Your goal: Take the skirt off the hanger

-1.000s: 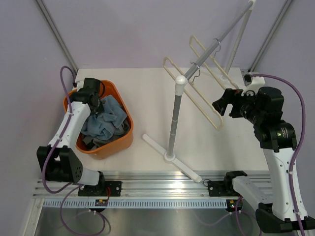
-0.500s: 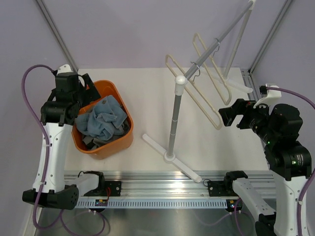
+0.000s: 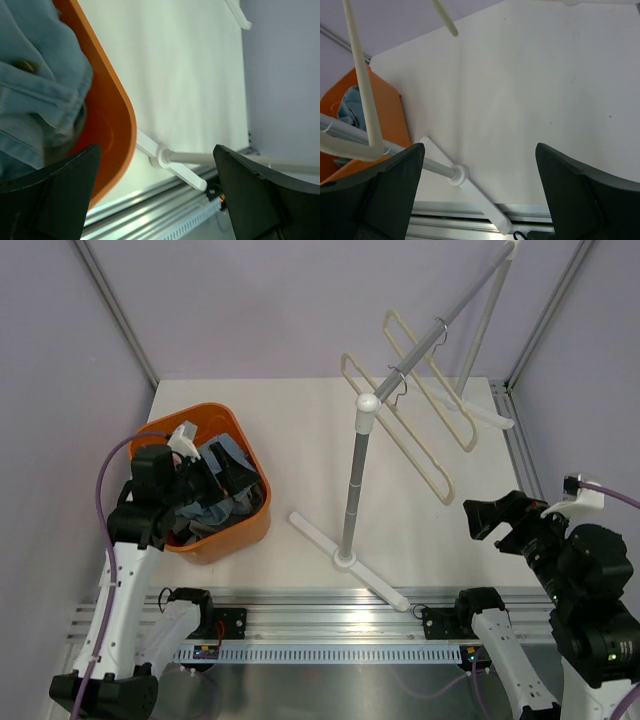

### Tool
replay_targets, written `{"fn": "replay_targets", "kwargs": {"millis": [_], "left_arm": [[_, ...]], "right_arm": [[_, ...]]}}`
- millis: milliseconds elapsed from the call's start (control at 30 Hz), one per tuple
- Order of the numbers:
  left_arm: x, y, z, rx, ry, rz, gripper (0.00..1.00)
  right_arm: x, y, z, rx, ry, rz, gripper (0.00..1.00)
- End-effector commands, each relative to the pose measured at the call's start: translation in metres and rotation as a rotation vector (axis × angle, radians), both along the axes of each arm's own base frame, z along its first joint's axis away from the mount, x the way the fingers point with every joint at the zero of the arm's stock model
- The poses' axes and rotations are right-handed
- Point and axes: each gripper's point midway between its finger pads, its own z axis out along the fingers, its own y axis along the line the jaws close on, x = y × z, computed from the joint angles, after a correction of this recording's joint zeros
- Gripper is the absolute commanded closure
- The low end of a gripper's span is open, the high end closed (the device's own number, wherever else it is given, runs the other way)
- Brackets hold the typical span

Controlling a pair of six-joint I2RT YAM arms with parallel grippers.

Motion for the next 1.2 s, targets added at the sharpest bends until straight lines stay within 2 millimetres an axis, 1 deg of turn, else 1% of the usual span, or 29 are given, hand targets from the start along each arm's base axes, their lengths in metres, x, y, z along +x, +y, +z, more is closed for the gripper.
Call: {"fn": "replay_targets", "kwargs": {"millis": [0,33,67,100,133,167,200,233,267,300,367,400,500,567,600,733,833,867,900,933,967,1033,1067,1167], "left_arm": [[-0.025,-0.034,0.021,-0.206,-0.092,-0.165,0.01],[-0.031,-0.037,0.020,-0.240,-0.082,-0.173,0.01],[-0.037,-0.037,0.021,-0.253,-0.104,-0.174,0.01],[-0.040,-0.038,0.020,-0.270,-0.112,-0.178,0.01],[-0.045,-0.041,0.005,-0.309,-0.065,-0.177,0.01],[-0.052,-0.043,0.007,-0.336,-0.088,-0.187,0.01],[-0.053,-0.045,0.014,-0.386,-0.112,-0.190,0.01],[-0.056,-0.047,0.001,-0.413,-0.089,-0.189,0.01],[-0.064,-0.047,0.007,-0.434,-0.132,-0.197,0.01],[-0.066,-0.048,0.014,-0.465,-0.157,-0.197,0.01],[-0.074,-0.049,0.019,-0.474,-0.186,-0.209,0.01],[-0.078,-0.050,0.016,-0.466,-0.172,-0.212,0.01],[-0.082,-0.048,0.016,-0.454,-0.182,-0.195,0.01],[-0.081,-0.047,0.015,-0.465,-0.190,-0.184,0.01],[-0.078,-0.048,0.008,-0.491,-0.163,-0.168,0.01],[-0.073,-0.055,0.000,-0.591,-0.148,-0.187,0.01],[-0.073,-0.059,-0.010,-0.562,-0.133,-0.194,0.01],[-0.079,-0.064,-0.014,-0.554,-0.120,-0.215,0.01],[-0.081,-0.065,-0.015,-0.549,-0.123,-0.223,0.01],[-0.082,-0.066,-0.021,-0.547,-0.115,-0.218,0.01],[-0.089,-0.070,-0.022,-0.551,-0.119,-0.246,0.01],[-0.095,-0.072,-0.026,-0.550,-0.118,-0.264,0.01],[-0.098,-0.072,-0.028,-0.547,-0.115,-0.267,0.01],[-0.108,-0.070,-0.021,-0.547,-0.167,-0.294,0.01]], "right_arm": [[-0.024,0.017,-0.025,0.147,0.030,0.042,0.00],[-0.029,0.026,-0.028,0.179,0.016,0.093,0.01],[-0.029,0.030,-0.043,0.197,0.039,0.107,0.00],[-0.038,0.033,-0.046,0.238,0.018,0.112,0.00],[-0.040,0.037,-0.053,0.259,0.030,0.129,0.01],[-0.038,0.040,-0.068,0.271,0.069,0.135,0.01],[-0.040,0.042,-0.074,0.295,0.080,0.140,0.00],[-0.042,0.046,-0.081,0.309,0.104,0.155,0.01],[-0.040,0.048,-0.090,0.318,0.131,0.161,0.01],[-0.042,0.050,-0.092,0.329,0.127,0.168,0.00],[-0.043,0.052,-0.099,0.336,0.136,0.179,0.00],[-0.045,0.051,-0.099,0.337,0.121,0.177,0.01],[-0.045,0.047,-0.109,0.329,0.126,0.154,0.00],[-0.043,0.049,-0.119,0.331,0.151,0.155,0.01],[-0.043,0.050,-0.121,0.345,0.164,0.155,0.01],[-0.036,0.055,-0.137,0.385,0.238,0.151,0.00],[-0.033,0.063,-0.144,0.430,0.263,0.177,0.01],[-0.033,0.066,-0.146,0.443,0.262,0.190,0.01],[-0.033,0.068,-0.145,0.462,0.251,0.197,0.01],[-0.034,0.070,-0.146,0.471,0.245,0.209,0.01],[-0.033,0.070,-0.150,0.474,0.247,0.210,0.01],[-0.035,0.069,-0.150,0.478,0.224,0.207,0.01],[-0.037,0.070,-0.148,0.476,0.195,0.220,0.01],[-0.046,0.069,-0.135,0.467,0.102,0.249,0.01]]}}
